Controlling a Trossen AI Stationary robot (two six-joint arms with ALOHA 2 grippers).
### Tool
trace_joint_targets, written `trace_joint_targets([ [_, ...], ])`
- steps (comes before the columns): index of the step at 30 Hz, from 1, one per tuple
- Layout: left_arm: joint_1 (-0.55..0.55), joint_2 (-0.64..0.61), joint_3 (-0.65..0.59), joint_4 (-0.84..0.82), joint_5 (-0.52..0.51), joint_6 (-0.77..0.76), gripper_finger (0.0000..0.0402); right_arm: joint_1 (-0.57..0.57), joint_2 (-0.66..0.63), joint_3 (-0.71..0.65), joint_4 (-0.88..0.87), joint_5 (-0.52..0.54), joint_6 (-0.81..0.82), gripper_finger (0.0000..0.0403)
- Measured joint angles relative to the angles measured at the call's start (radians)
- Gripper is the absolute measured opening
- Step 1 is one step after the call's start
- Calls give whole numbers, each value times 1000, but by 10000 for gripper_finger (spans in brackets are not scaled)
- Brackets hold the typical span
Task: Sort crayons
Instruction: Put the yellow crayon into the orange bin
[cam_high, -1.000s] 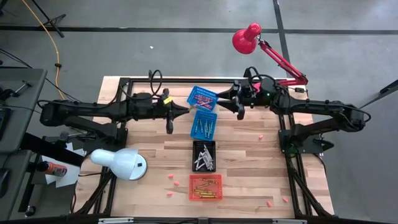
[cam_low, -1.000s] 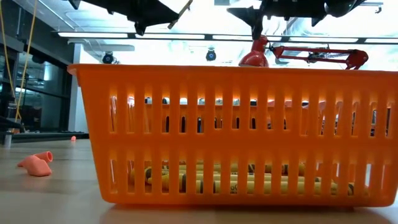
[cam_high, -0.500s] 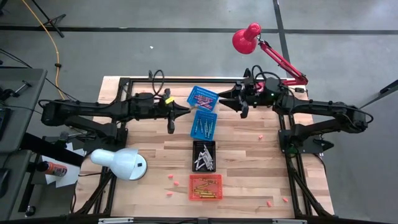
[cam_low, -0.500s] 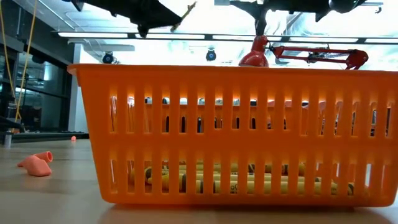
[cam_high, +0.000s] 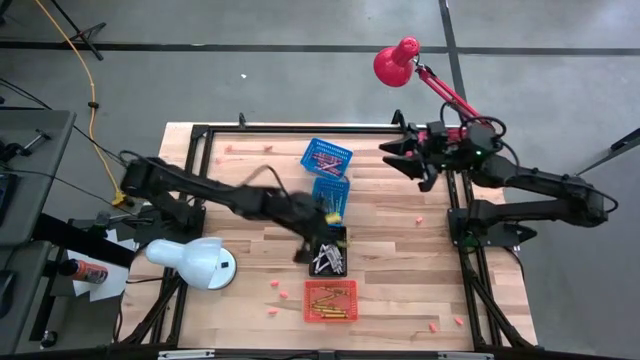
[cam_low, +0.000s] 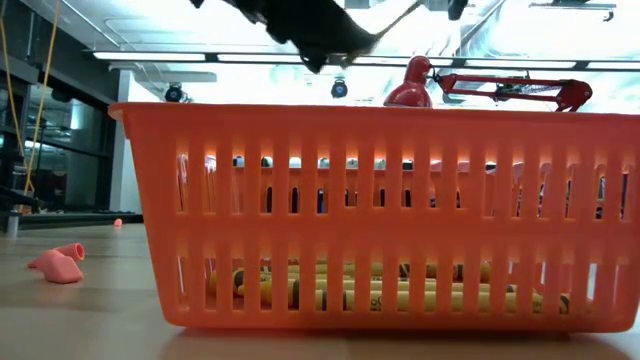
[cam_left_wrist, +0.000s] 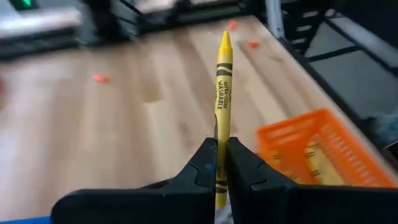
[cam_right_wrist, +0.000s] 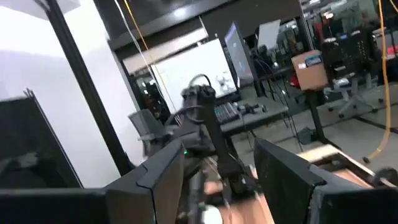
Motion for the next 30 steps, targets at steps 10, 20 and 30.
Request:
trace_joint_targets([
  [10, -198, 288, 223, -55, -29, -224, 1, 0, -96, 0, -167, -1, -74, 188],
  [20, -294, 350, 270, -182, -72, -227, 9, 0, -98, 0, -213, -1, -87, 188],
  [30, -309, 351, 270, -197, -73, -257, 27, 0, -98, 0, -221, -2, -89, 188],
])
